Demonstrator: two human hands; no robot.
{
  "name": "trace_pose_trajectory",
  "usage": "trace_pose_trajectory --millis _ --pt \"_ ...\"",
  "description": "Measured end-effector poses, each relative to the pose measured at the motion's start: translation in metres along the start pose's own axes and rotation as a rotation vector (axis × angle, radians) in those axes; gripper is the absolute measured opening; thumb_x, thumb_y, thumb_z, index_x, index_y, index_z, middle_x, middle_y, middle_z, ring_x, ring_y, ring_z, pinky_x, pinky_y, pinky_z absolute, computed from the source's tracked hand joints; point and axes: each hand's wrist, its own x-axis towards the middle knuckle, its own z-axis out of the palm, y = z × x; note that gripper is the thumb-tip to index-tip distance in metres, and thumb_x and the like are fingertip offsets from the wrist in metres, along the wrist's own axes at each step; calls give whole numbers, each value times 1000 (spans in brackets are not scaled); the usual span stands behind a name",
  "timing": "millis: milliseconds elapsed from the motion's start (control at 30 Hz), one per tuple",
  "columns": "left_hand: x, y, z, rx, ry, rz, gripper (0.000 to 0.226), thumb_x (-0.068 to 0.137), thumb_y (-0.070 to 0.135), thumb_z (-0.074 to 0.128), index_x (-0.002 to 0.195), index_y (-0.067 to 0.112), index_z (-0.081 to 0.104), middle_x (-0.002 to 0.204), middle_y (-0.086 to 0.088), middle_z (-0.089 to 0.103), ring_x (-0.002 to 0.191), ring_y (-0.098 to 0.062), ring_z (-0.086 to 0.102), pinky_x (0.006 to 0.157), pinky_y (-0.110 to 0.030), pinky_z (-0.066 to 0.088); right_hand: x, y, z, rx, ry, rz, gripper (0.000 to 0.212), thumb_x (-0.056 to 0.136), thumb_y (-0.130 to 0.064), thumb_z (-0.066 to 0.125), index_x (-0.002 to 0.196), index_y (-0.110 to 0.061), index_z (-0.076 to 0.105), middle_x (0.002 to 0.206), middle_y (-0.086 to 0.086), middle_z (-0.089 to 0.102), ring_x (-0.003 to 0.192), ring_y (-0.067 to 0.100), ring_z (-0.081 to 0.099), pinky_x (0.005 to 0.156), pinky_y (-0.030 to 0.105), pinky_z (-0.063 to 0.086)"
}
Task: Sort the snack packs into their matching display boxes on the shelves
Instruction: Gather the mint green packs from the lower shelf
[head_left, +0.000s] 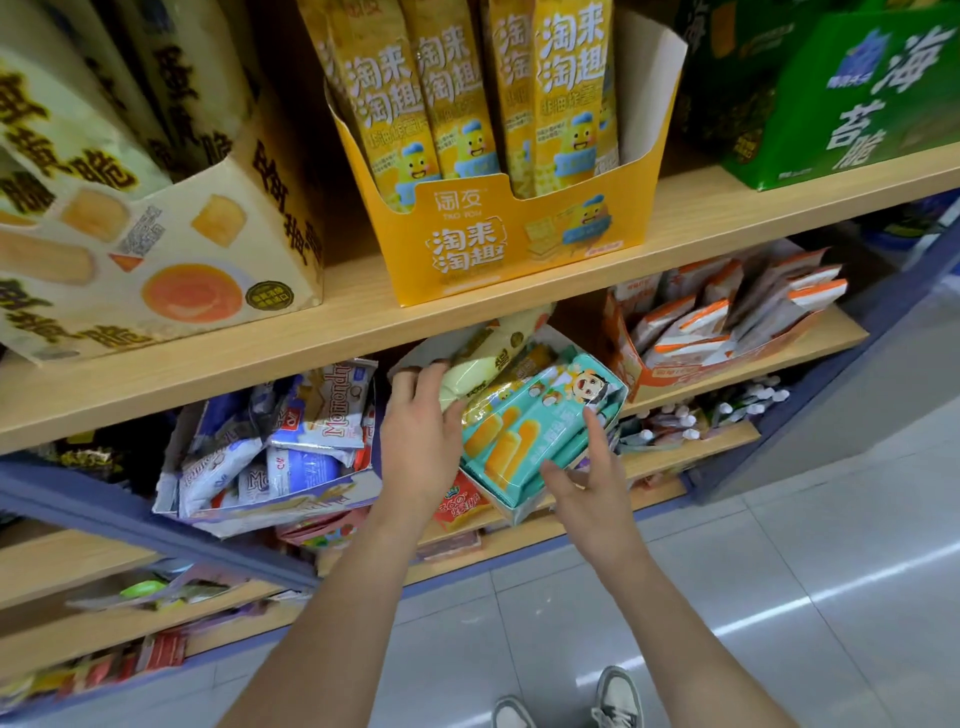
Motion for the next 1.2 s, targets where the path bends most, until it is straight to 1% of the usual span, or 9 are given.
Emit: trace_pose_trajectory --millis 100,267,400,500,600,767,933,1067,1200 --pt "-21 11 -11 -136 66 -7 44 90 18 68 132 16 56 119 -3 49 94 2 43 75 -18 40 0 -8 0 393 6 151 53 95 -23 64 135 -49 40 132 -3 51 106 10 66 78 36 61" --pt "-49 34 -8 -340 -116 -154 42 92 30 65 133 27 56 116 8 53 99 7 55 82 -10 43 0 -18 -6 668 -88 257 43 92 -47 57 131 -27 60 127 -8 65 126 15 55 90 37 56" --pt "-61 43 9 -611 -352 -332 31 91 39 66 121 35 62 108 18 66 98 -5 65 86 -39 57 -3 -22 -9 685 -193 295 39 91 -37 61 123 -15 66 118 6 72 108 23 66 83 39 54" --pt "-54 41 3 -514 -339 -251 12 96 37 59 94 41 70 90 18 69 83 -5 64 76 -37 54 -2 -16 -19 748 -161 323 32 94 -24 62 123 -11 64 117 11 72 103 27 69 79 38 56" --pt "-14 18 0 -105 -161 -120 27 101 24 49 116 18 70 113 1 70 97 -18 64 82 -33 49 -1 -13 -27 708 -103 343 28 95 -22 62 120 -9 63 112 13 73 96 26 72 69 36 57" --pt "40 1 19 475 -605 -164 39 103 41 31 109 14 59 116 -10 65 109 -32 58 89 -42 37 1 -15 -23 506 -15 283 25 93 -18 67 117 -13 62 106 8 74 85 19 74 63 32 58" --pt "62 0 30 427 -729 -265 26 95 49 48 96 23 49 112 -4 59 111 -30 56 101 -47 38 6 -23 -21 491 -27 221 53 92 -10 68 139 -22 46 118 3 70 97 19 73 76 38 61" --pt "68 -6 29 458 -763 -252 35 93 44 53 119 21 55 125 -8 58 118 -31 54 107 -53 36 6 -22 -14 454 -28 147 83 92 -8 67 149 -46 22 126 3 66 103 18 71 79 43 61" --pt "70 -5 27 474 -777 -206 33 92 44 57 115 21 55 123 -8 58 114 -29 55 102 -48 41 4 -21 -12 452 -61 69 92 94 -5 63 145 -62 10 136 -6 56 111 16 67 86 47 59"
